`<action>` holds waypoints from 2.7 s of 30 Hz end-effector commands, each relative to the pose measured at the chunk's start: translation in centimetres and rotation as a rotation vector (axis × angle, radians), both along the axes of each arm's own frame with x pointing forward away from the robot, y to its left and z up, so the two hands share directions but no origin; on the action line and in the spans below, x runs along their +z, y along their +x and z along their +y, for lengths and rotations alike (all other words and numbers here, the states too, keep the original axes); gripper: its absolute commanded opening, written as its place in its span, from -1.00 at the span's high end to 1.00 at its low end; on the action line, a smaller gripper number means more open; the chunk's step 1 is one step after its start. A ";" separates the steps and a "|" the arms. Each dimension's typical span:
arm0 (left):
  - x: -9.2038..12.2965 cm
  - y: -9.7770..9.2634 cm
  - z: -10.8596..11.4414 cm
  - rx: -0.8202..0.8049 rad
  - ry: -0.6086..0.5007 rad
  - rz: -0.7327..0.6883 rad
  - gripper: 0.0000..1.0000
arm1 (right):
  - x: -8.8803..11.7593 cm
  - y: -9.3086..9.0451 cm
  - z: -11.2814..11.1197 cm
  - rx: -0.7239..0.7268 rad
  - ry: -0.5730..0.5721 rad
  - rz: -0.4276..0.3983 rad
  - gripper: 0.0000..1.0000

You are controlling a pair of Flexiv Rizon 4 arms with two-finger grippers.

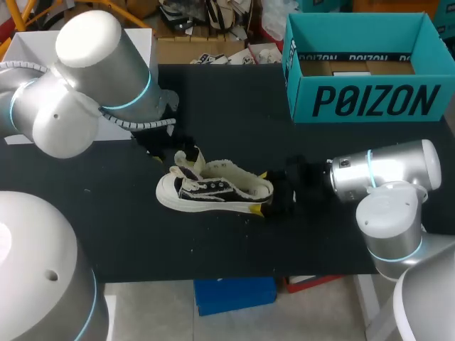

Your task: Take the shoe out of the shoebox, open the shoe tongue, remove and reinsert the insole, then place the shoe into the shoebox

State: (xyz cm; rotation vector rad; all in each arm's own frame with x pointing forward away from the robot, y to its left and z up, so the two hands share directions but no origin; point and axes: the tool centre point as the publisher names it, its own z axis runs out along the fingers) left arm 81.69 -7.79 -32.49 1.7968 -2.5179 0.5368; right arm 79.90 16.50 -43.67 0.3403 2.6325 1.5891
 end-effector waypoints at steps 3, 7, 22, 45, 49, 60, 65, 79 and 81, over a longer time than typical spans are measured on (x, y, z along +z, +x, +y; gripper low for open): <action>2.4 -0.4 -0.1 -0.393 -0.101 -0.001 0.50 | -0.2 0.0 0.1 -0.001 -0.001 0.001 1.00; 3.1 -0.1 -1.6 -0.661 -0.087 0.047 1.00 | -0.2 0.0 0.1 -0.001 -0.001 0.001 1.00; 4.4 1.5 -5.8 -1.188 0.059 0.210 1.00 | -0.2 0.0 0.1 -0.001 -0.001 0.001 1.00; 4.2 1.0 -6.9 -1.242 -0.027 0.065 1.00 | -0.2 0.0 0.1 -0.001 -0.001 0.001 1.00; 3.9 0.3 -7.3 -1.264 -0.037 0.082 1.00 | -0.2 0.0 0.1 -0.001 -0.001 0.001 1.00; 3.9 0.3 -7.3 -1.264 -0.037 0.082 1.00 | -0.2 0.0 0.1 -0.001 -0.001 0.001 1.00; 4.0 0.4 -7.4 -1.265 -0.032 0.078 1.00 | -0.2 0.0 0.1 -0.001 -0.001 0.001 1.00; 1.3 -1.0 -8.3 -1.355 0.007 0.133 1.00 | -0.2 0.0 0.1 -0.001 -0.001 0.001 1.00; 0.7 -1.1 -8.3 -1.352 0.013 0.148 1.00 | -0.2 0.0 0.1 -0.001 -0.001 0.001 1.00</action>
